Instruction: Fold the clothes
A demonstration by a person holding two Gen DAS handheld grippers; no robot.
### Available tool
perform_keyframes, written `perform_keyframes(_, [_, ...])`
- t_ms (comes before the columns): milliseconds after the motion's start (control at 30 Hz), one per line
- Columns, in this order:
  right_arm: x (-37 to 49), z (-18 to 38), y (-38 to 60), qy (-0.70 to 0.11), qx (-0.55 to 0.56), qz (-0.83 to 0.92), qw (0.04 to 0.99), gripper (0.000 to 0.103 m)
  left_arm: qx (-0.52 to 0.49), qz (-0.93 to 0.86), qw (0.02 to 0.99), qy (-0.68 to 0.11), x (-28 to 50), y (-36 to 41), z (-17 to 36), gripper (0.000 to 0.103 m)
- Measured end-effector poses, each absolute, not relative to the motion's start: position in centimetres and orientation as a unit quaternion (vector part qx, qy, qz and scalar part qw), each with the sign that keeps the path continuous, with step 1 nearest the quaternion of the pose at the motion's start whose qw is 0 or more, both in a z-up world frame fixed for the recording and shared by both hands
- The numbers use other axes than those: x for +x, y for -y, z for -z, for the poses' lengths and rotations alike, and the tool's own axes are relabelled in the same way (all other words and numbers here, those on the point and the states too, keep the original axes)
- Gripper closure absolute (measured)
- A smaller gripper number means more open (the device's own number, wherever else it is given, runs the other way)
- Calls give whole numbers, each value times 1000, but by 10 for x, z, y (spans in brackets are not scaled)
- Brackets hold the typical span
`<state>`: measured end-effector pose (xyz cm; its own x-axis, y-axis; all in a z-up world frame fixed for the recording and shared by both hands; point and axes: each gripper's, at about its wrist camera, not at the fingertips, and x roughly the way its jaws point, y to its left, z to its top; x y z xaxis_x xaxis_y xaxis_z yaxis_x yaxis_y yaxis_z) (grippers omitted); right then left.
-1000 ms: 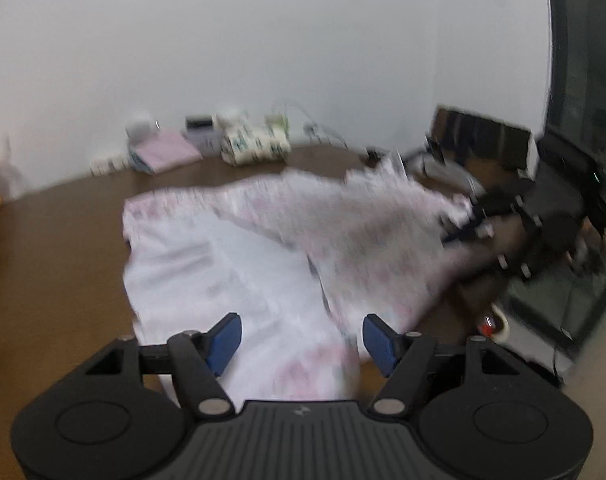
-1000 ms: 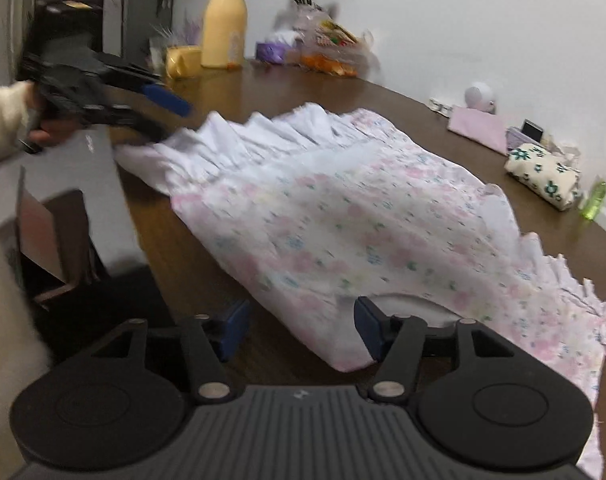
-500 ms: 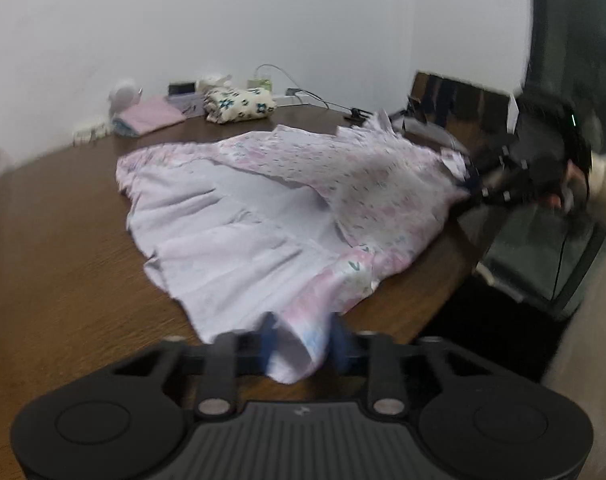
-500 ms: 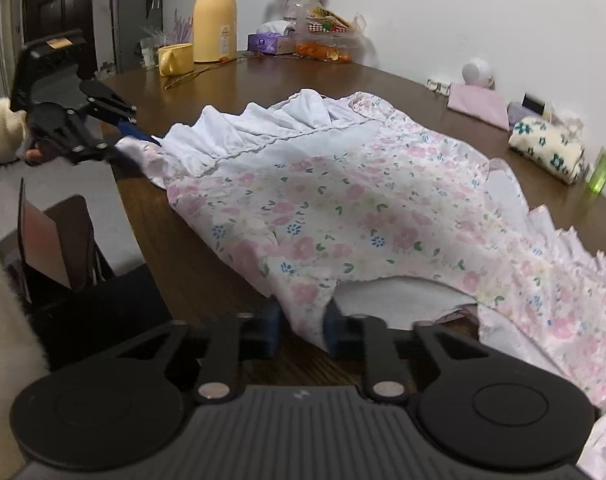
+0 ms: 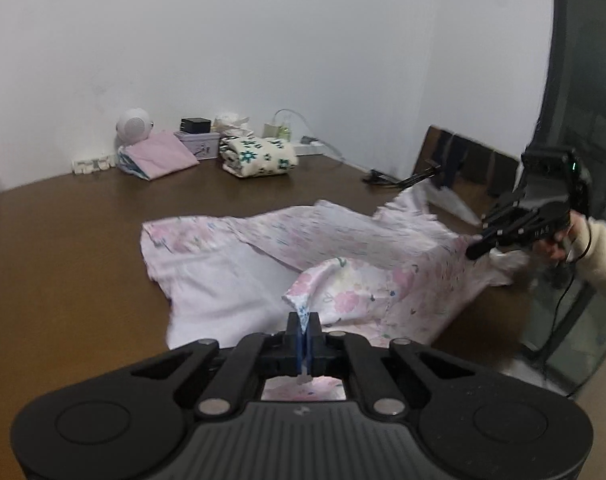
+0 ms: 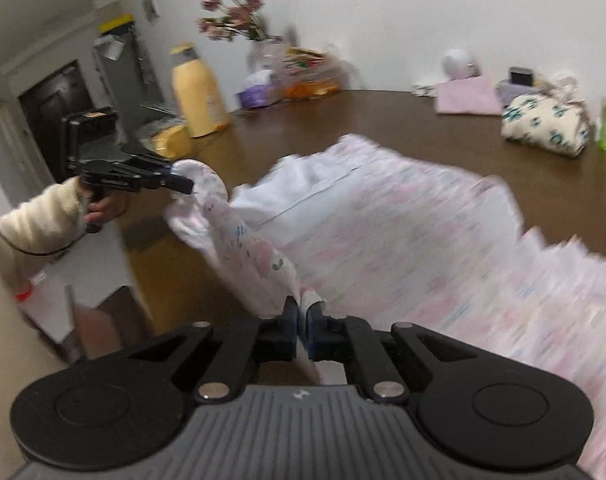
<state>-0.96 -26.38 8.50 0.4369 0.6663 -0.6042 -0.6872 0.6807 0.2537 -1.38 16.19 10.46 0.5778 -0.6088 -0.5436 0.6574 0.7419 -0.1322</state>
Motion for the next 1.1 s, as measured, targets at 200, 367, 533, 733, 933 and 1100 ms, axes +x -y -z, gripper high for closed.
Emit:
perform_keyframes(200, [62, -64, 253, -380, -55, -362, 849, 99, 59, 316, 894, -312, 50, -142, -88, 102])
perform_keyframes(367, [93, -53, 256, -383, -44, -326, 863, 77, 53, 263, 907, -326, 72, -148, -79, 91])
perform_keyframes(533, [71, -83, 286, -332, -27, -297, 895, 39, 32, 247, 916, -315, 38, -156, -80, 81])
perform_keyframes(733, [-25, -92, 320, -357, -63, -283, 888, 23, 7, 229, 925, -302, -4, -165, -80, 54])
perform_keyframes(933, [-92, -60, 308, -395, -150, -238, 875, 23, 74, 220, 923, -307, -13, -130, -71, 54])
perform_keyframes(1100, [-102, -51, 326, -397, -165, -193, 882, 79, 112, 221, 915, -318, -8, -108, -58, 54])
